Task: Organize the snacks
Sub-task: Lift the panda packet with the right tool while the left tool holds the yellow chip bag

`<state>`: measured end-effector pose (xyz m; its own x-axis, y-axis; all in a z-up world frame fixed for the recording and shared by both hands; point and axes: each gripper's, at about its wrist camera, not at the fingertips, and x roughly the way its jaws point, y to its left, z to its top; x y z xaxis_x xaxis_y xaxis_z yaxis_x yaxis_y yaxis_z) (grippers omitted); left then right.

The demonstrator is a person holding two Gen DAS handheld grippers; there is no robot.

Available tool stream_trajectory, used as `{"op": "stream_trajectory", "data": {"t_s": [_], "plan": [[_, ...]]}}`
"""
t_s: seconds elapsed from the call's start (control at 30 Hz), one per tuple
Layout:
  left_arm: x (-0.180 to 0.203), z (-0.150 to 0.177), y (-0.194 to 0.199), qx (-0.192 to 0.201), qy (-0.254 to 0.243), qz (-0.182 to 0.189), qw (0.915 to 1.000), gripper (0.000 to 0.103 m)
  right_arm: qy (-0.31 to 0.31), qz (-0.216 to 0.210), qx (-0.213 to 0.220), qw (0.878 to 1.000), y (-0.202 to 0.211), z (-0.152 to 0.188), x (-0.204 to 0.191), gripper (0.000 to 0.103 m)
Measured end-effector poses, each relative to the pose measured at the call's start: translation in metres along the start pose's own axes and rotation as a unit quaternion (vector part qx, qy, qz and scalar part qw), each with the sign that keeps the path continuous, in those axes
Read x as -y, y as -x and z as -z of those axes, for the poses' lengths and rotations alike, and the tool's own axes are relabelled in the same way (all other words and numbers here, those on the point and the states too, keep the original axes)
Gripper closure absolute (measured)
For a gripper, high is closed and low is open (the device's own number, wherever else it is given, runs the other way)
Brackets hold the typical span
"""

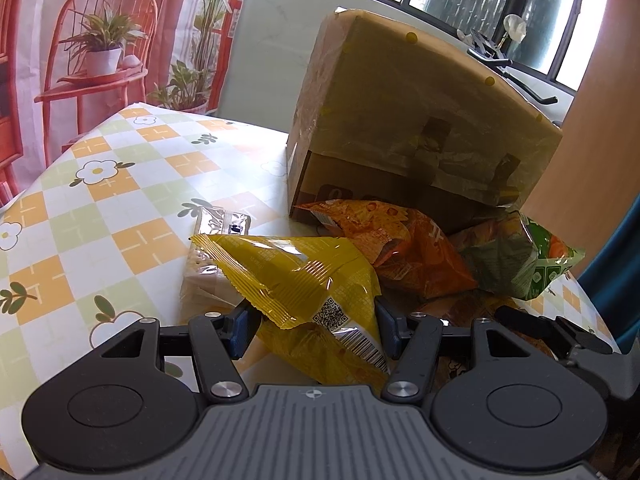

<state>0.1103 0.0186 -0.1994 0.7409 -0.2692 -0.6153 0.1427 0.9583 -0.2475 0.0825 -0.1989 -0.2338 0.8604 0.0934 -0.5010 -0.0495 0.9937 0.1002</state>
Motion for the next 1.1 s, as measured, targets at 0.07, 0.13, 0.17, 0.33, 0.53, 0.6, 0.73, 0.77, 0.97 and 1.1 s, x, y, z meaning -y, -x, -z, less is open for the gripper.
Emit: {"op": "stream_trajectory", "data": {"t_s": [0.07,0.13,0.17,0.33,0.53,0.6,0.73,0.77,0.97,1.1], "plan": [[-0.002,0.000,0.000,0.000,0.002,0.001,1.0000,0.040,0.026,0.005,-0.006,1.000,-0.002,0.001,-0.007,0.002],[-0.002,0.000,0.000,0.001,0.003,0.002,1.0000,0.040,0.038,0.003,-0.009,0.999,-0.005,0.003,-0.011,0.002],[-0.002,0.000,0.000,0.001,0.004,0.003,1.0000,0.040,0.043,0.007,-0.010,0.999,-0.005,0.004,-0.012,0.002],[-0.002,0.001,-0.001,0.002,0.004,0.003,1.0000,0.040,0.050,0.013,-0.022,0.998,-0.009,0.005,-0.012,0.002],[0.000,0.001,0.000,0.004,-0.001,0.002,1.0000,0.040,0.055,0.022,-0.022,0.998,-0.013,0.007,-0.014,0.011],[0.003,0.001,0.002,0.006,-0.007,0.005,0.9999,0.041,0.044,0.018,-0.021,0.999,-0.013,0.007,-0.010,0.016],[0.010,0.002,0.003,0.007,-0.025,0.009,0.9996,0.041,0.054,0.018,-0.028,0.998,-0.016,0.007,-0.013,0.016],[0.011,0.002,0.003,0.007,-0.027,0.010,0.9996,0.041,0.056,0.020,-0.027,0.998,-0.016,0.007,-0.015,0.015],[0.011,0.001,0.003,0.007,-0.025,0.005,0.9996,0.041,0.048,0.016,-0.026,0.998,-0.016,0.007,-0.012,0.017],[0.014,-0.001,0.008,0.010,-0.028,0.007,0.9995,0.041,0.050,0.008,-0.019,0.999,-0.012,0.006,-0.011,0.027]]}}
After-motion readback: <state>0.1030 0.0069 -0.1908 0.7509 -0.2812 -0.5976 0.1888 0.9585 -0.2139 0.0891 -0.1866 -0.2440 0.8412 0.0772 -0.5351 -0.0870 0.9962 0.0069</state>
